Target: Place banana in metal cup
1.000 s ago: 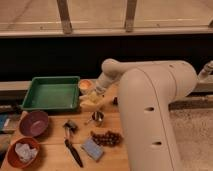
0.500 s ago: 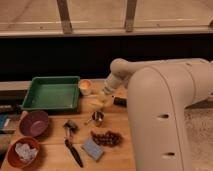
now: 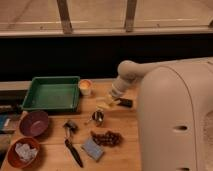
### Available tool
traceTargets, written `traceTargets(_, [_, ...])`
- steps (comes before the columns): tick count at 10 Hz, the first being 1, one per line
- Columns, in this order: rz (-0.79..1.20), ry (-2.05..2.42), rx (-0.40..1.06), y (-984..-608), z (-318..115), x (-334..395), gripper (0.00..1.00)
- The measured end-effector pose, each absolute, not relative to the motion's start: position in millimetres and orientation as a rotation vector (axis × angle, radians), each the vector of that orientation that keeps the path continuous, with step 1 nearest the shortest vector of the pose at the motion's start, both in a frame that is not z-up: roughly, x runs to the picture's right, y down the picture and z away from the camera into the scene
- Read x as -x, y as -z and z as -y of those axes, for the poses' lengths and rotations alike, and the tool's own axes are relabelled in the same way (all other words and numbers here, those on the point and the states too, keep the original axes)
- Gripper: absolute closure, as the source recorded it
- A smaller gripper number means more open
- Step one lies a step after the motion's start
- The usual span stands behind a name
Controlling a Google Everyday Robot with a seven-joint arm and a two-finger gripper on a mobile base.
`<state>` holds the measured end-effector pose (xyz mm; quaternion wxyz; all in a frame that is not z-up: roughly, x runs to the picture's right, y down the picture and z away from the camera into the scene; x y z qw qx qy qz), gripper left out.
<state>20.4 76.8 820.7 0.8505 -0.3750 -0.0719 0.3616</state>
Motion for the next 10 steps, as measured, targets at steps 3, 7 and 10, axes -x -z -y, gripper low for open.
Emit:
traceTargets(3, [0.138, -0.754, 0.833, -819.1, -88.6, -12.1, 1.0])
traceTargets(7, [0.177, -0.751, 0.898, -811.3, -102.8, -3.6, 1.0])
traceTargets(10, [0.252, -0.751, 0.937, -797.6, -104.4, 0.1, 1.0])
